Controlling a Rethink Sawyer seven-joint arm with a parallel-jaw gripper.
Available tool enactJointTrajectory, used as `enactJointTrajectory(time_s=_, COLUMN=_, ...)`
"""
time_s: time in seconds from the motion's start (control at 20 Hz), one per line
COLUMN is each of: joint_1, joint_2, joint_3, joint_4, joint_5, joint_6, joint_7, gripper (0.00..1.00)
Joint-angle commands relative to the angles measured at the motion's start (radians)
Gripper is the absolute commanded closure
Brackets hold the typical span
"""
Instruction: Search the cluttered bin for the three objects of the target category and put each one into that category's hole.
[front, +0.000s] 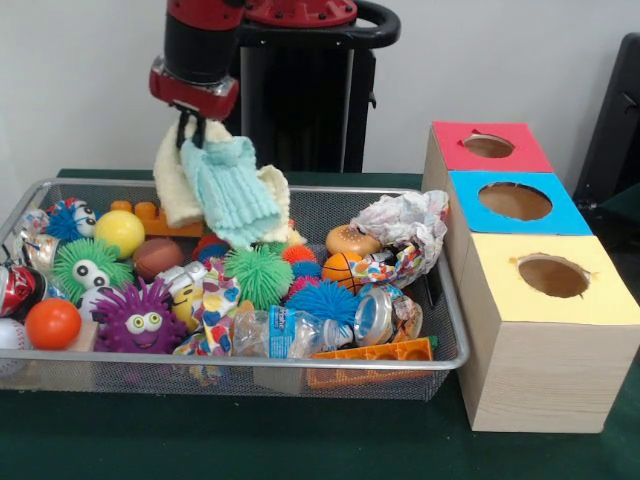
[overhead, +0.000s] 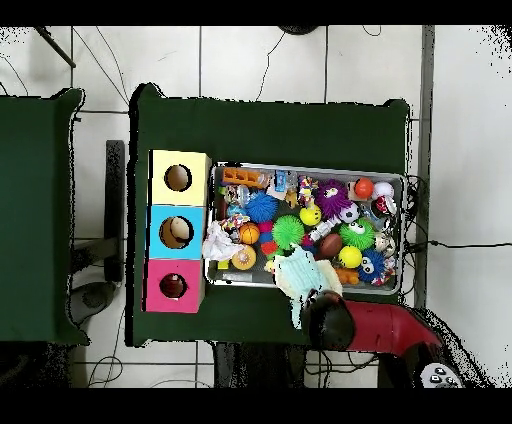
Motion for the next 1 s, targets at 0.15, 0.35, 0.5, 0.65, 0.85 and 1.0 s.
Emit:
enactJointTrajectory(time_s=0.15, joint_1=-0.117, joint_2=0.014, joint_3=0.110, joint_4=-0.179, joint_5=-0.217, joint_6=-0.148, joint_7=-0.142, gripper=1.00)
enactJointTrajectory(time_s=0.35, joint_1=-0.157, joint_2=0.011, joint_3=0.153, joint_4=-0.168, joint_5=-0.253, joint_6=-0.180, joint_7=-0.118, gripper=1.00)
enactJointTrajectory(time_s=0.5, joint_1=-0.167, joint_2=0.000, joint_3=0.156, joint_4=-0.151, joint_5=-0.277, joint_6=-0.247, joint_7=-0.061, gripper=1.00)
enactJointTrajectory(time_s=0.65, joint_1=-0.184, joint_2=0.000, joint_3=0.163, joint_4=-0.140, joint_5=-0.302, joint_6=-0.285, joint_7=-0.039, gripper=1.00)
enactJointTrajectory(time_s=0.85, joint_1=-0.198, joint_2=0.006, joint_3=0.184, joint_4=-0.148, joint_5=-0.301, joint_6=-0.277, joint_7=-0.033, gripper=1.00)
enactJointTrajectory(time_s=1.0, joint_1=-0.195, joint_2=0.008, joint_3=0.183, joint_4=-0.155, joint_5=-0.299, joint_6=-0.289, joint_7=-0.019, gripper=1.00)
